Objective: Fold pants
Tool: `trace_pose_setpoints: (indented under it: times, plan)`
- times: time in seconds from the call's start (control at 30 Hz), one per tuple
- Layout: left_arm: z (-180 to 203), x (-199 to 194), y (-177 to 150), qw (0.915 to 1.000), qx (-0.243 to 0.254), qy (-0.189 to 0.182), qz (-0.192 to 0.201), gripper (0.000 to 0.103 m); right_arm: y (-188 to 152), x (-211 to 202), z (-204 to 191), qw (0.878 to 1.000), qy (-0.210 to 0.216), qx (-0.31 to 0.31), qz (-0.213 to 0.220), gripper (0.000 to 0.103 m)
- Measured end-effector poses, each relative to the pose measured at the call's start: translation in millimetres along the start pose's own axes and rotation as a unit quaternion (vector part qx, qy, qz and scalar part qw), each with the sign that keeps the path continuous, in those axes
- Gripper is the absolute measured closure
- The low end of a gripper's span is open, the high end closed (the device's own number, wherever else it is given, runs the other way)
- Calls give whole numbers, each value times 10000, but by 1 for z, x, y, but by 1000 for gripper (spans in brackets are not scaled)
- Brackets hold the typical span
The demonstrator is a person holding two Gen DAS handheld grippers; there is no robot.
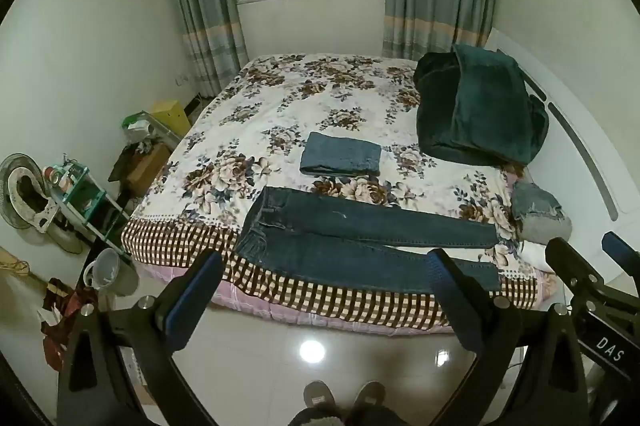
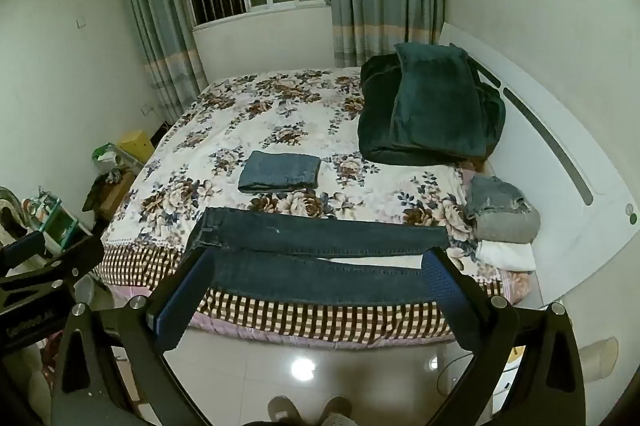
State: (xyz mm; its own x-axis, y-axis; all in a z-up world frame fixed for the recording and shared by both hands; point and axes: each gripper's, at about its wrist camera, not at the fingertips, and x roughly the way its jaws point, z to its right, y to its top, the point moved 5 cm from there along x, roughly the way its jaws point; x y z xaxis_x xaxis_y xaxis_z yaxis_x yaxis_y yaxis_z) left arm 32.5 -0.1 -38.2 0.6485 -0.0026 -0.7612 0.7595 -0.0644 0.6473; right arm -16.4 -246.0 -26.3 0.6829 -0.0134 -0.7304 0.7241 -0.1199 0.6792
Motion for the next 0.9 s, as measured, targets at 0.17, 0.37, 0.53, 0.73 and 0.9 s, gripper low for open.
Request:
trace_pose_setpoints:
  times: [0.17, 0.37, 0.53, 0.73, 0.9]
  plan:
    - [0, 0, 0, 10000, 5, 0, -19, 0, 0, 0, 0, 10000, 9, 21, 26, 0]
    - [0, 0, 1, 10000, 3, -1, 21, 0, 0, -1, 0, 10000, 10, 28, 19, 0]
    - [0, 1, 1, 10000, 6, -7, 20, 0, 1, 0, -1, 10000, 25, -1, 26, 0]
    - [2, 2, 2, 10000, 12, -12, 25, 0, 1, -1, 1, 10000, 34, 24, 43, 0]
    - [6, 4, 7, 10000, -2, -24, 43, 0, 2, -1, 2, 10000, 21, -10, 68, 0]
